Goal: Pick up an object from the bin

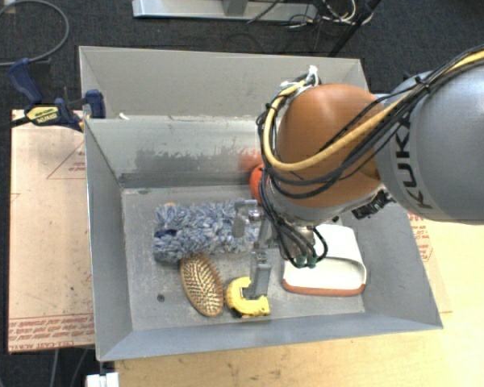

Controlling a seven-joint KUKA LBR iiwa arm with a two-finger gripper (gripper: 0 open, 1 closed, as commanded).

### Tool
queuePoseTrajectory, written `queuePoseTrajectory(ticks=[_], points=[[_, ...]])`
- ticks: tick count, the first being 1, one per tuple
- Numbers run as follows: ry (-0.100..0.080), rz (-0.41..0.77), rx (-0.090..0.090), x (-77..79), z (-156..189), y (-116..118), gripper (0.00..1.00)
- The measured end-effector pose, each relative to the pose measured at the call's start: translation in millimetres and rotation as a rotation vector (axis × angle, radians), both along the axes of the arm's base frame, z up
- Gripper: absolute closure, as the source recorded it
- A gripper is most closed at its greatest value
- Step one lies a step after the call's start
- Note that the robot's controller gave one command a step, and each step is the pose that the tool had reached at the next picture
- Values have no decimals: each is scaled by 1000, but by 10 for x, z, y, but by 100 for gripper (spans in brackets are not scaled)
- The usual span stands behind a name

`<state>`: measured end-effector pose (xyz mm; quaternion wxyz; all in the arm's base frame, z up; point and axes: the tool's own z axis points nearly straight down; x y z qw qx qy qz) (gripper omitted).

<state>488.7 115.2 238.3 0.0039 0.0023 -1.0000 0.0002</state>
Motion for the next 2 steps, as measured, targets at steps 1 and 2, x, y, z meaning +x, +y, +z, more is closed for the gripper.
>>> queuePoseTrajectory(ticks=[1,2], points=[[-8,-4,2,15,44,-6,0],[-11,11,3,15,-407,-244,0]])
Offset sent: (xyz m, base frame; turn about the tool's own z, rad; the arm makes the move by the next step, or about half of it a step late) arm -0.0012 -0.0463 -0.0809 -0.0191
